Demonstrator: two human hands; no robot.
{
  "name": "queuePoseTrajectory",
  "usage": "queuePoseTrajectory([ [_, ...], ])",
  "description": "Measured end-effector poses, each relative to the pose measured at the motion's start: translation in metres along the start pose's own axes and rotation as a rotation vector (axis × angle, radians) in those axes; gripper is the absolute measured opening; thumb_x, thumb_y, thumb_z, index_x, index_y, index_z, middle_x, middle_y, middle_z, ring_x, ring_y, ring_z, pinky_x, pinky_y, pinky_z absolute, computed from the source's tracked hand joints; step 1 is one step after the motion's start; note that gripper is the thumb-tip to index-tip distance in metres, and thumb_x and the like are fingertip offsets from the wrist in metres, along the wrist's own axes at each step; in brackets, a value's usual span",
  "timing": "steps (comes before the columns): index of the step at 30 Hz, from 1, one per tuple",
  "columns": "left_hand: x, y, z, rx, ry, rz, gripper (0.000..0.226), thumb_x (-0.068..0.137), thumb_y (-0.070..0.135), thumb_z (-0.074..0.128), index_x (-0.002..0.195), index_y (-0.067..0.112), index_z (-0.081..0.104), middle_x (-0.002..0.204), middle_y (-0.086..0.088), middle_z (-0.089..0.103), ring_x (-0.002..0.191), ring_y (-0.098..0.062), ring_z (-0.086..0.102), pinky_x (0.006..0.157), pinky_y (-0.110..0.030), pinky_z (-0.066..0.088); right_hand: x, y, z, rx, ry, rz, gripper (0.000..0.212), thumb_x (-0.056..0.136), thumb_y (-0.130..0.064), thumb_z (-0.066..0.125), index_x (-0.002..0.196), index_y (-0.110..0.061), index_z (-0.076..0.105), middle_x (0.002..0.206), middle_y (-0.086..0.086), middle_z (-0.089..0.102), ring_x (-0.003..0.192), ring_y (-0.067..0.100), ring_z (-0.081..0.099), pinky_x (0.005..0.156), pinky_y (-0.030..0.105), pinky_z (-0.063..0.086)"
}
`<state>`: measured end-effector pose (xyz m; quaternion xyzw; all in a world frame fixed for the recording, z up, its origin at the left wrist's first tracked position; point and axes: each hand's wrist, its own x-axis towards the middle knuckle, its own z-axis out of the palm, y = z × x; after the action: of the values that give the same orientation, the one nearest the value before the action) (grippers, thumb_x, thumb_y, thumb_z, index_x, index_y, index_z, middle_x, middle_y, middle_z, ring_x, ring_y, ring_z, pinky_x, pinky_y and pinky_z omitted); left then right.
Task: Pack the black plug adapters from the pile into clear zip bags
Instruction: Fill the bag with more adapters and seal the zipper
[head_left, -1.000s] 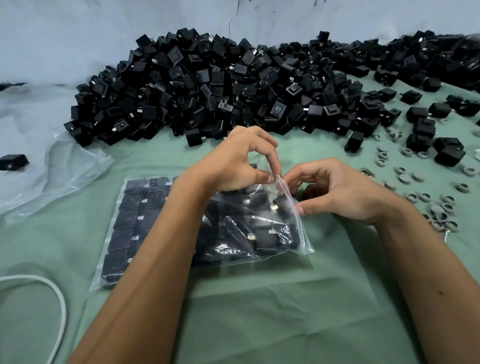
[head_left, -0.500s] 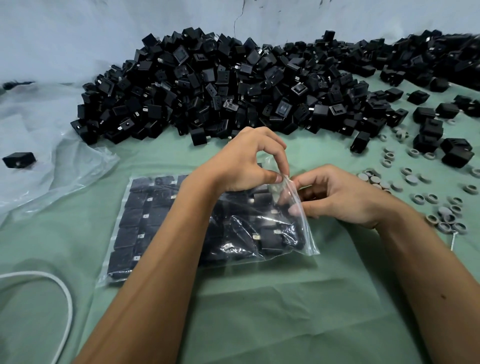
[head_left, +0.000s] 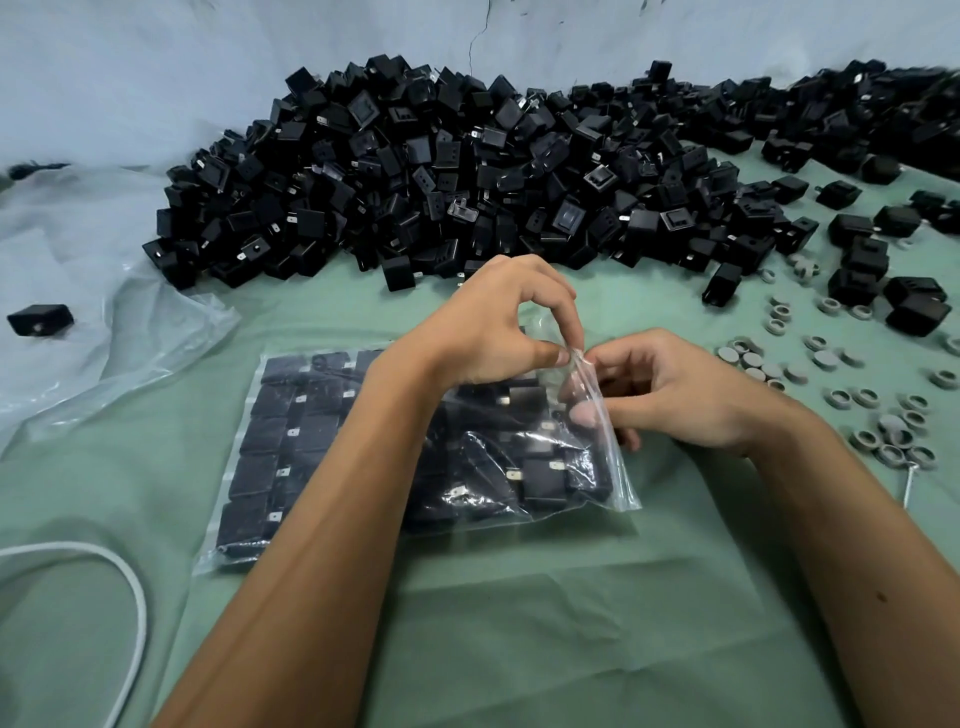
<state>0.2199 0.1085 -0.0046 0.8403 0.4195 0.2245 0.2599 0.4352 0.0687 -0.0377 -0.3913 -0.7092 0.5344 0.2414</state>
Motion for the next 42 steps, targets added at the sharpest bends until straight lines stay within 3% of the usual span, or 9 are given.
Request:
queuePoseTrajectory([
  [7,0.001,-0.014,0.004,-0.014,0.063,-0.115,0.014,0.085,0.022,0.08,0.097,0.029,0.075,0.12,0.004,0.061,0.121,-0.017,0.055,0.109,-0.045,0.045,0.0,0.004,-0.004,-0.137,0.142,0.059,0.031,0.107,-0.022,0.054,0.094,0.0,0.07,0.056,0.005,0.063,0.041,0.008,0.05,0.041,0.019,0.036],
  [12,-0.001,-0.022,-0.002,0.0,0.108,-0.149,0.013,0.086,0.023,0.08,0.095,0.031,0.075,0.119,0.008,0.061,0.12,-0.013,0.056,0.108,-0.042,0.046,0.004,0.007,-0.003,-0.174,0.248,0.001,0.023,0.105,-0.017,0.058,0.092,-0.008,0.074,0.063,-0.005,0.069,0.049,0.014,0.059,0.049,0.017,0.043],
  [16,-0.009,-0.035,-0.016,0.004,0.209,-0.229,0.01,0.088,0.02,0.079,0.093,0.028,0.075,0.111,0.012,0.062,0.114,-0.01,0.058,0.104,-0.037,0.049,0.012,0.01,0.002,-0.123,0.588,-0.049,0.018,0.101,-0.019,0.065,0.088,-0.015,0.077,0.069,0.003,0.073,0.05,0.018,0.059,0.054,0.032,0.052],
  [19,-0.018,-0.049,-0.03,0.025,0.326,-0.369,0.015,0.088,0.015,0.076,0.084,0.029,0.074,0.104,0.014,0.068,0.102,-0.008,0.063,0.086,-0.027,0.05,0.026,-0.011,0.003,-0.283,0.724,-0.158,0.019,0.1,-0.022,0.064,0.085,-0.019,0.076,0.068,-0.004,0.074,0.05,0.009,0.059,0.052,0.02,0.049],
  [25,-0.038,-0.078,-0.057,0.067,0.476,-0.643,0.024,0.086,0.014,0.068,0.07,0.031,0.071,0.087,0.011,0.072,0.093,-0.014,0.068,0.088,-0.035,0.058,0.102,-0.063,0.028,-0.537,0.474,-0.089,0.012,0.095,-0.022,0.068,0.086,-0.02,0.076,0.069,-0.006,0.074,0.063,0.006,0.067,0.067,0.023,0.053],
  [28,-0.047,-0.09,-0.064,0.011,0.539,-0.73,0.022,0.088,0.013,0.067,0.071,0.027,0.071,0.086,0.006,0.072,0.093,-0.021,0.069,0.087,-0.038,0.059,0.144,-0.073,0.049,-0.817,0.317,-0.042,0.014,0.096,-0.026,0.067,0.107,-0.021,0.075,0.097,-0.002,0.073,0.093,0.018,0.067,0.084,0.034,0.055],
  [32,-0.054,-0.097,-0.069,-0.001,0.585,-0.79,0.019,0.087,0.015,0.067,0.072,0.025,0.072,0.085,0.003,0.073,0.088,-0.023,0.069,0.083,-0.037,0.06,0.186,-0.074,0.07,-1.157,0.196,-0.049,0.045,0.098,-0.02,0.059,0.143,-0.021,0.053,0.137,0.012,0.049,0.13,0.034,0.041,0.103,0.046,0.048],
  [36,-0.053,-0.097,-0.069,-0.015,0.595,-0.803,0.016,0.087,0.016,0.067,0.076,0.025,0.074,0.084,0.004,0.073,0.086,-0.021,0.069,0.081,-0.035,0.059,0.206,-0.073,0.084,-1.3,0.106,-0.007,0.038,0.104,-0.023,0.054,0.141,-0.016,0.053,0.137,0.012,0.042,0.126,0.033,0.043,0.097,0.046,0.051],
  [42,-0.052,-0.092,-0.067,-0.029,0.597,-0.791,0.016,0.086,0.013,0.066,0.077,0.024,0.074,0.082,0.004,0.072,0.084,-0.019,0.068,0.073,-0.031,0.056,0.208,-0.073,0.096,-1.324,0.131,0.05,0.018,0.099,-0.006,0.057,0.117,-0.007,0.062,0.129,0.016,0.04,0.091,0.032,0.051,0.075,0.039,0.046],
])
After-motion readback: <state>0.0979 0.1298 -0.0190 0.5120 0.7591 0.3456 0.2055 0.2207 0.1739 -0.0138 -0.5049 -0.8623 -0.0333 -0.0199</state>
